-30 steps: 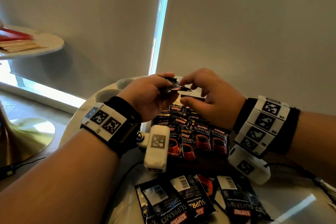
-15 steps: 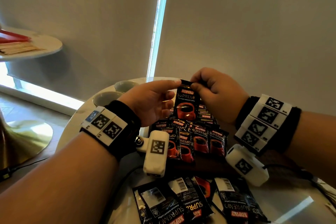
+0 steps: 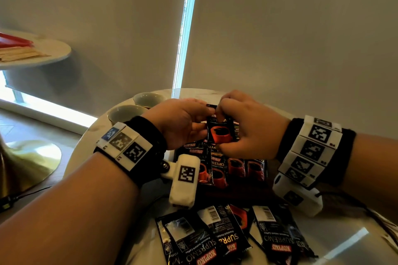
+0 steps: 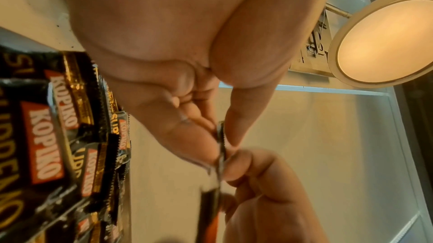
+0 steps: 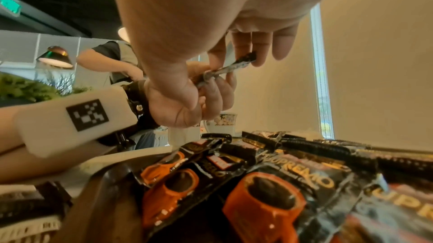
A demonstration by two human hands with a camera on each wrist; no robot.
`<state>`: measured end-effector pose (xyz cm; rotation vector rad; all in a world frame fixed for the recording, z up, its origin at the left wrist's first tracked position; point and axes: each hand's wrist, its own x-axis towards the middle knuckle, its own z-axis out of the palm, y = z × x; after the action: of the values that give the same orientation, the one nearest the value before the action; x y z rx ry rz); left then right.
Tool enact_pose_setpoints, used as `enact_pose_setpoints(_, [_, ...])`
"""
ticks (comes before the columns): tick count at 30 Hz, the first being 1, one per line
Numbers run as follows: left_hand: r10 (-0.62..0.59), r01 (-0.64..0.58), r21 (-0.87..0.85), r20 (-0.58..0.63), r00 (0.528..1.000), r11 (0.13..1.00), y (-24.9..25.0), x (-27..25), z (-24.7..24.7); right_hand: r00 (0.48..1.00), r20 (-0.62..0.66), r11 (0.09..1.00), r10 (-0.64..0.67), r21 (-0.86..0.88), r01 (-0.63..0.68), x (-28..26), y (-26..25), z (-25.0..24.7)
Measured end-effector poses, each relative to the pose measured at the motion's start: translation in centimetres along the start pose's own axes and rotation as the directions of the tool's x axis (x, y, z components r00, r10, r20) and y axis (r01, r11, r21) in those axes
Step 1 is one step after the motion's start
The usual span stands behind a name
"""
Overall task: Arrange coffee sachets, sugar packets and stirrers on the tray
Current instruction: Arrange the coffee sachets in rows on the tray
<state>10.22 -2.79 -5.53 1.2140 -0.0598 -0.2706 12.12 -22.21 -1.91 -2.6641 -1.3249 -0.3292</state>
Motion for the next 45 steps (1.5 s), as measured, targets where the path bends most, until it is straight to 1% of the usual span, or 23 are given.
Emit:
enact_pose_setpoints(2, [-0.016,0.013,-0.033,-0.073,0.997,0.999,0.3,0.2,-0.5,0.999,0.035,0.999,0.035,0.037,-0.036,-0.2,0.2,0.0])
enact_pose_setpoints(3, [-0.014,0.005,-0.073,-0.122,0.992,0.997,0.5,0.4,-0.8,0.995,0.076,0.996,0.06,0.055,-0.065,-0.3,0.2,0.0])
enact_pose_setpoints(4, [-0.005,-0.015,-0.124,-0.158,0.987,0.992,0.7,0.5,-1.1,0.987,0.139,0.993,0.083,0.07,-0.093,-0.4,0.2,0.0])
enact_pose_setpoints(6, [0.013,-0.058,-0.225,-0.195,0.981,0.973,0.9,0.6,-1.4,0.948,0.299,0.988,0.107,0.073,-0.134,-0.6,-0.1,0.3])
enact_pose_setpoints(7, [0.019,-0.072,-0.259,-0.199,0.98,0.963,0.9,0.6,-1.4,0.927,0.361,0.989,0.102,0.065,-0.134,-0.7,-0.3,0.6])
enact_pose_setpoints(9, [0.037,-0.089,-0.302,-0.176,0.984,0.949,0.9,0.6,-1.3,0.899,0.428,0.992,0.091,0.041,-0.12,-0.8,-0.6,1.2])
enact_pose_setpoints(14, [0.053,-0.098,-0.308,-0.15,0.987,0.946,0.8,0.5,-1.0,0.865,0.488,0.991,0.12,-0.005,-0.135,-0.5,-1.1,1.8])
enact_pose_setpoints(17, [0.051,-0.099,-0.324,-0.153,0.987,0.941,0.8,0.5,-1.0,0.828,0.544,0.988,0.135,-0.011,-0.154,-0.5,-1.0,1.7])
enact_pose_setpoints(19, [0.051,-0.099,-0.328,-0.153,0.987,0.94,0.8,0.5,-1.0,0.819,0.555,0.986,0.147,-0.015,-0.167,-0.7,-1.1,1.5])
enact_pose_setpoints(21, [0.054,-0.103,-0.32,-0.157,0.986,0.942,0.8,0.6,-1.0,0.846,0.507,0.982,0.165,-0.007,-0.188,-1.1,-1.0,0.9])
enact_pose_setpoints(23, [0.058,-0.106,-0.31,-0.163,0.985,0.945,0.7,0.6,-1.0,0.889,0.411,0.974,0.2,0.018,-0.227,-1.4,-0.8,0.0])
enact_pose_setpoints(24, [0.058,-0.106,-0.305,-0.162,0.985,0.946,0.6,0.6,-1.0,0.903,0.368,0.967,0.221,0.039,-0.253,-1.7,-0.4,-0.6])
enact_pose_setpoints(25, [0.056,-0.103,-0.3,-0.16,0.986,0.948,0.6,0.6,-0.9,0.904,0.354,0.956,0.242,0.075,-0.285,-2.2,0.0,-1.1])
enact_pose_setpoints(26, [0.056,-0.102,-0.297,-0.159,0.986,0.949,0.6,0.6,-0.9,0.892,0.371,0.94,0.257,0.117,-0.319,-2.7,0.3,-1.6])
enact_pose_setpoints(27, [0.054,-0.099,-0.296,-0.156,0.986,0.95,0.5,0.7,-0.8,0.87,0.41,0.924,0.273,0.14,-0.355,-3.5,0.5,-2.0])
enact_pose_setpoints(30, [0.056,-0.099,-0.291,-0.155,0.986,0.952,0.3,0.7,-0.7,0.78,0.564,0.917,0.27,0.098,-0.388,-6.4,-0.3,-2.5])
enact_pose_setpoints(32, [0.053,-0.096,-0.286,-0.155,0.987,0.953,0.2,0.7,-0.5,0.739,0.623,0.936,0.257,0.031,-0.351,-8.2,-1.2,-2.3])
enact_pose_setpoints(34, [0.053,-0.096,-0.279,-0.157,0.986,0.955,0.0,0.6,-0.4,0.729,0.637,0.953,0.251,-0.03,-0.302,-9.5,-2.3,-2.0])
enact_pose_setpoints(37, [0.056,-0.099,-0.271,-0.163,0.985,0.957,-0.4,0.4,0.0,0.745,0.627,0.974,0.227,-0.126,-0.19,-11.0,-3.3,-1.6])
enact_pose_setpoints(39, [0.055,-0.099,-0.273,-0.164,0.985,0.957,-0.6,0.3,0.1,0.746,0.622,0.97,0.238,-0.191,-0.15,-11.7,-3.9,-1.3])
enact_pose_setpoints(42, [0.05,-0.094,-0.27,-0.163,0.985,0.958,-1.0,0.4,0.3,0.756,0.604,0.963,0.253,-0.231,-0.137,-12.6,-4.2,-0.8])
enact_pose_setpoints(45, [0.046,-0.088,-0.261,-0.163,0.986,0.961,-1.3,0.4,0.3,0.778,0.578,0.965,0.247,-0.218,-0.145,-12.9,-4.2,-0.6])
